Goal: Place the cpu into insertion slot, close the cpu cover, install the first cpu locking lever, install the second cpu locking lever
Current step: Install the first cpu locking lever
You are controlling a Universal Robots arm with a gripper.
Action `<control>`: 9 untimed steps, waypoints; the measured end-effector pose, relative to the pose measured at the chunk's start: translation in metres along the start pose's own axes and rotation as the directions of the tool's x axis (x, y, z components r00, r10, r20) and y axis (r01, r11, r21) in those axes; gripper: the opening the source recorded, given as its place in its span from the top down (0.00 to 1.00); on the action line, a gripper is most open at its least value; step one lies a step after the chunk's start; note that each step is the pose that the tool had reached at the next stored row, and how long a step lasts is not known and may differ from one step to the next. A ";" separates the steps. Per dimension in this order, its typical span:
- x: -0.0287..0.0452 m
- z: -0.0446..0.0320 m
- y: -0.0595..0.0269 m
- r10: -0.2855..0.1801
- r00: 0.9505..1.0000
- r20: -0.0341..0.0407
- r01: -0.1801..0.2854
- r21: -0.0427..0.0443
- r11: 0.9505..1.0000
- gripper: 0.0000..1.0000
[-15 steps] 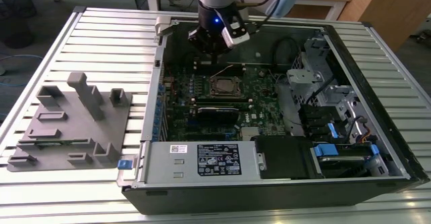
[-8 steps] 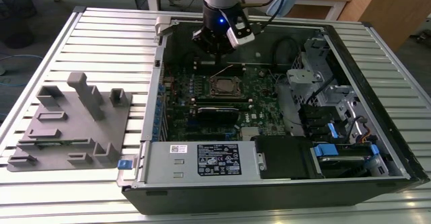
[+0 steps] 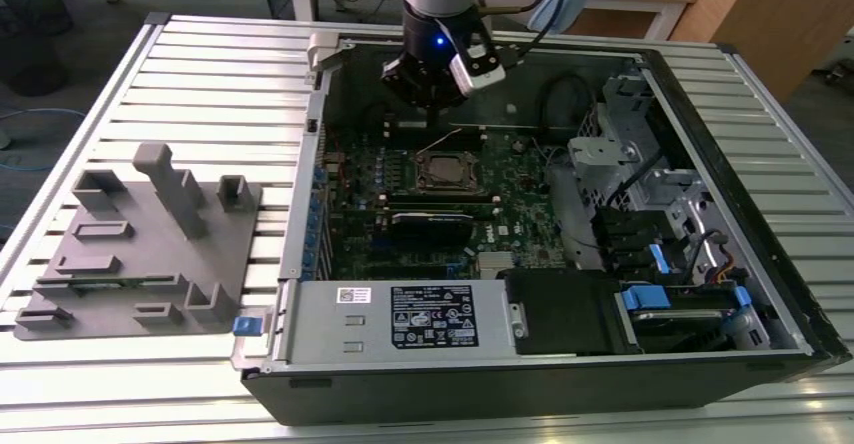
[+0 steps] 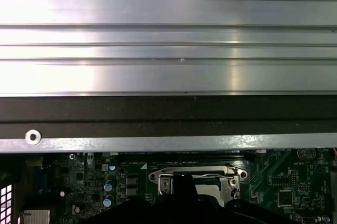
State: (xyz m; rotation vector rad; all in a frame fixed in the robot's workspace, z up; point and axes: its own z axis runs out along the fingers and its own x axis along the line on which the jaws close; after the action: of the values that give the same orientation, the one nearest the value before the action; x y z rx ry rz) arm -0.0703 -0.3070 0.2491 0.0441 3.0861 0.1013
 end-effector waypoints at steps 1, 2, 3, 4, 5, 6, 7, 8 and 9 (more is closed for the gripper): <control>-0.0006 0.0000 0.0000 0.000 1.000 0.000 0.000 0.000 1.000 0.89; -0.0012 0.0000 0.0000 0.000 1.000 0.000 0.000 0.000 1.000 0.89; -0.0016 0.0001 0.0000 0.000 1.000 0.000 0.000 0.000 1.000 0.89; -0.0016 0.0001 0.0000 0.000 1.000 0.000 0.000 0.000 1.000 0.89; -0.0016 0.0001 0.0000 0.000 1.000 0.000 0.000 0.000 1.000 0.89; -0.0017 0.0001 0.0000 0.000 1.000 0.000 0.000 0.000 1.000 0.89; -0.0019 0.0001 0.0000 0.000 1.000 0.000 0.000 0.000 1.000 0.89; -0.0024 0.0001 0.0001 0.000 1.000 0.000 0.000 0.000 1.000 0.89; -0.0030 0.0002 0.0001 0.000 1.000 0.000 0.000 0.000 1.000 0.89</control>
State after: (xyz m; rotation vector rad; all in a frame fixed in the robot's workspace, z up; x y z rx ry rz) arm -0.0672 -0.3070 0.2491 0.0442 3.0861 0.1012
